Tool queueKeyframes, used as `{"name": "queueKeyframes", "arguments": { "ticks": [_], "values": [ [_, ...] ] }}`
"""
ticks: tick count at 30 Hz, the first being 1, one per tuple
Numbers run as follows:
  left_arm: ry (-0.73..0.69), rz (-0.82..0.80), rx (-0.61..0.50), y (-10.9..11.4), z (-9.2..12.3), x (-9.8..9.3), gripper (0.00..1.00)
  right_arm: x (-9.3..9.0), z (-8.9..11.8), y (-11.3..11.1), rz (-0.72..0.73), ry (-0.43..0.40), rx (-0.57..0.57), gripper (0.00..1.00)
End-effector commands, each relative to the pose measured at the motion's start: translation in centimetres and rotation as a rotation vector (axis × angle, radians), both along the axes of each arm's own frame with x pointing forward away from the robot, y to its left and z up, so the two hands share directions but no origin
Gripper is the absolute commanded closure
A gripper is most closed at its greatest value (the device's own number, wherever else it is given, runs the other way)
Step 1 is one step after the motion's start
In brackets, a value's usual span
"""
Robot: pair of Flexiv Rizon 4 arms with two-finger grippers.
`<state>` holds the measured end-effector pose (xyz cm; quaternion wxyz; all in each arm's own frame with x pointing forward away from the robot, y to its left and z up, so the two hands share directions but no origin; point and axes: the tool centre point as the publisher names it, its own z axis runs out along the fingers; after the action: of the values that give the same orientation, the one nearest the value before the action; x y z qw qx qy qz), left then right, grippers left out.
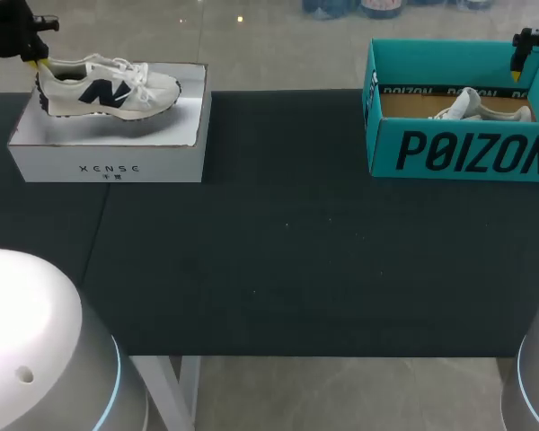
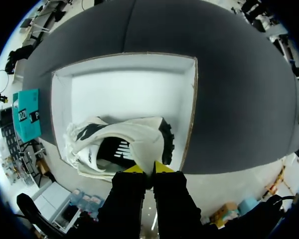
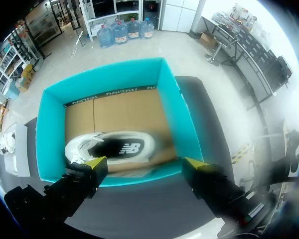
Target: Take the shoe out of the shoebox, open the shoe tongue, remove and reinsert the insole, then place the shoe into the shoebox
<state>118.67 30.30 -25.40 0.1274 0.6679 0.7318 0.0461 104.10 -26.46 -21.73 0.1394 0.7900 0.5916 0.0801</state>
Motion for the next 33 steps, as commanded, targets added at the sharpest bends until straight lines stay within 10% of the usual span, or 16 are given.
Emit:
{"name": "queueKeyframes", "arguments": {
  "ticks": [1, 18, 33],
  "values": [
    [-0.039, 0.007, 0.006, -0.5, 2.8, -1.9, 1.0, 0.0, 0.0, 0.0, -0.001, -0.001, -0.001, 0.0],
    [-0.149, -0.082, -0.043, -6.1, 12.3, -7.6, 1.0, 0.0, 0.0, 0.0, -0.001, -0.001, -0.001, 0.0],
    [-0.152, -0.171, -0.08, -15.6, 12.3, -15.7, 1.0, 0.0, 0.0, 0.0, -0.001, -0.001, -0.001, 0.0]
  ]
}}
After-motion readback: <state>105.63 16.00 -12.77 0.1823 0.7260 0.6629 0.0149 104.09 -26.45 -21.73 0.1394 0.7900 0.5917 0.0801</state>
